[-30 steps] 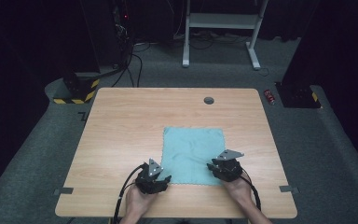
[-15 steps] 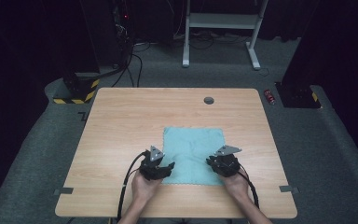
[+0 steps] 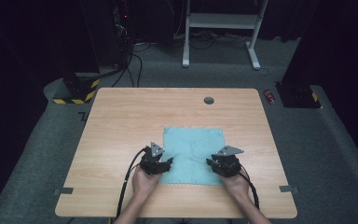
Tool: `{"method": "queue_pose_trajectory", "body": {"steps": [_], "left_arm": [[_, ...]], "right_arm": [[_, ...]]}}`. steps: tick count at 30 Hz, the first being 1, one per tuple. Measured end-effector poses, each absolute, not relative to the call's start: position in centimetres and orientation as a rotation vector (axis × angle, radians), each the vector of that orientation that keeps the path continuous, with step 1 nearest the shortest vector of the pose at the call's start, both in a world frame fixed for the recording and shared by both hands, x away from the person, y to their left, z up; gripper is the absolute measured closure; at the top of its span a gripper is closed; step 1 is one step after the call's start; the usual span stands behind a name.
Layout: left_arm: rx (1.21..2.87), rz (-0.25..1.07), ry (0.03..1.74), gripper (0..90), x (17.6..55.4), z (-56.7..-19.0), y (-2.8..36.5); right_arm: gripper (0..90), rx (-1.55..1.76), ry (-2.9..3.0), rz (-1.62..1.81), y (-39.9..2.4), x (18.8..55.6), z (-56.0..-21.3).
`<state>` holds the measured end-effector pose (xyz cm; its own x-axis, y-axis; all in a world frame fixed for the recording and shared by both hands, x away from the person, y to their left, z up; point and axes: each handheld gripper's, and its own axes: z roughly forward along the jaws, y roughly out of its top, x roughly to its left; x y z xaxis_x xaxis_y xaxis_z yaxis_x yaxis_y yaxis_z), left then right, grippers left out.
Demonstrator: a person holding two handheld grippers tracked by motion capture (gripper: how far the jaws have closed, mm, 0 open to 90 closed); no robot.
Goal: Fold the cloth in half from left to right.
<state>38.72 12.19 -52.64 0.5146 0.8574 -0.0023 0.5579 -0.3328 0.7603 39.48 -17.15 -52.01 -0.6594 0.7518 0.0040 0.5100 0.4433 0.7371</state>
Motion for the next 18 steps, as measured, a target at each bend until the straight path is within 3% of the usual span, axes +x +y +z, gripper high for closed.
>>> {"method": "queue_pose_trajectory", "body": {"steps": [18], "left_arm": [[2.031,0.529,1.162,37.7,38.7,-52.6,12.2]], "right_arm": [[67.4,1.041,2.413,1.055,-13.6,40.3,-52.1]]}}
